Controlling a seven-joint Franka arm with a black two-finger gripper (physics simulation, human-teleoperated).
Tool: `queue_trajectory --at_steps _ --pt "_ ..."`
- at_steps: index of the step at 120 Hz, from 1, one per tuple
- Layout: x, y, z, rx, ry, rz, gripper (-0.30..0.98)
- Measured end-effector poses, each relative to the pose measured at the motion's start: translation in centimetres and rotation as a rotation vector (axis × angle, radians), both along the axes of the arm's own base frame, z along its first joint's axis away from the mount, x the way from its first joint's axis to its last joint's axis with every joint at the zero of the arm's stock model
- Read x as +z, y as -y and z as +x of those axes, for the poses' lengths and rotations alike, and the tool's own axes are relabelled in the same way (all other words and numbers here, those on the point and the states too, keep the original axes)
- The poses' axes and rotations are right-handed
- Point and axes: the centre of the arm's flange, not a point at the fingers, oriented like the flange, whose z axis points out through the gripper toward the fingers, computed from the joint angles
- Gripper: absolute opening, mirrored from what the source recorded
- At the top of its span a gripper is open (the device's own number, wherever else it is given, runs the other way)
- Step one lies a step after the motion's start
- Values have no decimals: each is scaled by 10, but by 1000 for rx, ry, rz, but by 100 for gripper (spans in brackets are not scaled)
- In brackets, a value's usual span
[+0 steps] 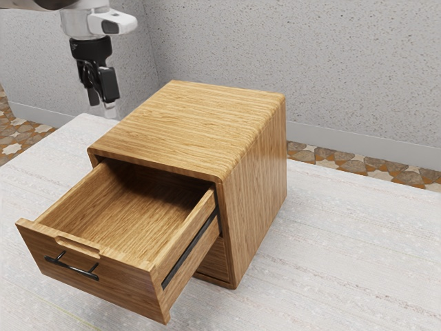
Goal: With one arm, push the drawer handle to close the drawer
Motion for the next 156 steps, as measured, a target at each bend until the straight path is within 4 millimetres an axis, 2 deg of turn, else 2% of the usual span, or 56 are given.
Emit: queue_trajectory --at_steps 16,18,22,24,27,30,34,38,45,50,54,63,68,74,87,98,103,113,124,136,156 --pt "0 -1 0 -21 6 -3 69" --pt "5 -2 0 -23 15 -2 69" --pt "42 -2 -8 -26 89 0 68" --pt "65 -2 -18 -25 132 2 68" --pt "103 -2 -43 -22 202 12 68" --pt "130 8 -68 -33 249 26 69" --pt "149 43 -103 -90 275 42 69" --pt "151 70 -139 -125 271 53 68" --pt "131 80 -208 -89 231 64 68" --pt "105 74 -240 -43 181 58 63" --pt "84 65 -255 -4 141 45 56" --pt "23 51 -256 72 8 25 35" --pt "-13 35 -250 143 -59 13 26" --pt "-33 23 -247 209 -88 1 16" --pt "-78 12 -245 304 -160 -11 4" --pt "-87 -5 -248 379 -155 -36 -2" --pt "-88 -3 -253 379 -143 -35 -4" --pt "-104 1 -279 373 -133 -44 -6" --pt "-118 3 -290 382 -138 -33 -8" --pt "-125 10 -293 379 -143 -21 -9" --pt "-150 18 -289 395 -153 -21 -9"
